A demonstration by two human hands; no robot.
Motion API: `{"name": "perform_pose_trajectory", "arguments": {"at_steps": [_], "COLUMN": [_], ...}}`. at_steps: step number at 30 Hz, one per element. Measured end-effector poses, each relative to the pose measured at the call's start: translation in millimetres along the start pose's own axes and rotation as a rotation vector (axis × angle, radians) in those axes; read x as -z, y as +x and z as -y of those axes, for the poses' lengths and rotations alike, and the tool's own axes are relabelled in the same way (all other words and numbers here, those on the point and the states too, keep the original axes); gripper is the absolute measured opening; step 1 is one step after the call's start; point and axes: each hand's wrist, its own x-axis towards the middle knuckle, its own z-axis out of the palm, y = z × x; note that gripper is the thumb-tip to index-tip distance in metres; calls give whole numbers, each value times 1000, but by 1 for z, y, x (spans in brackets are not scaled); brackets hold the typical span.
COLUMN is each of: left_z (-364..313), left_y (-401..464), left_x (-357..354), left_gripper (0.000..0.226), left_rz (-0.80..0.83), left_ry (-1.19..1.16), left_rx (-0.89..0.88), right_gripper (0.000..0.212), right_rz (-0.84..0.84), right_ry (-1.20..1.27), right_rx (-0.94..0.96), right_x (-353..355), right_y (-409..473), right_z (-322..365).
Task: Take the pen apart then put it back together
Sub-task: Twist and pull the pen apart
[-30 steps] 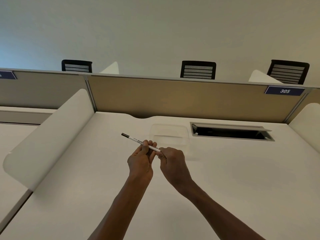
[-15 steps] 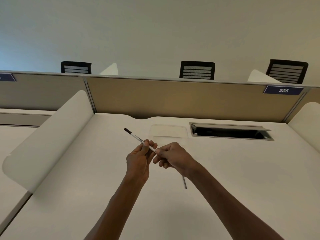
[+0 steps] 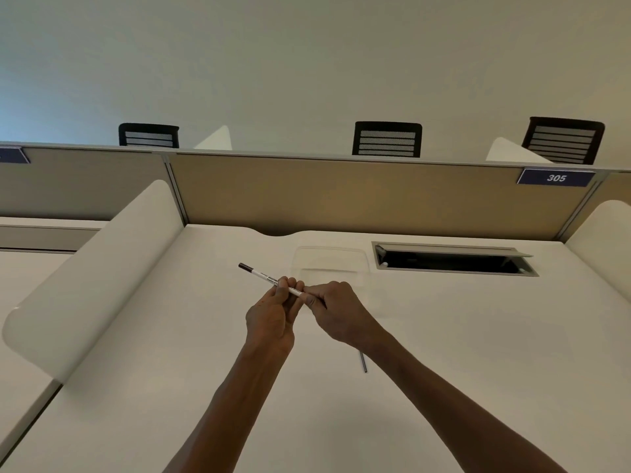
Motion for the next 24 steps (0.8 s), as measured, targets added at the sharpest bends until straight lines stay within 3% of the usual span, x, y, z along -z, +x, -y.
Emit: {"name": "perform_pose_trajectory", "arguments": {"at_steps": [5,10,20,24], "left_z": [-3,2,15,12], "left_y": [0,-2,-5,-7], "left_x": [-5,-3,11,7], "left_gripper": [18,21,35,36], "left_rz": [85,63,106,120], "left_ry": [-3,-28,109,78], "left_rx": [-39,-37,10,-12], "right_gripper": [32,28,32,36], "right_rz": [-13,-94,-53,-1], "right_ry": [244,399,453,636], "right_rx": [-154,-384,-416,-486], "right_x": [3,0,4,12], "right_y": [0,0,-5,-5], "right_z": [1,0,-1,2]}}
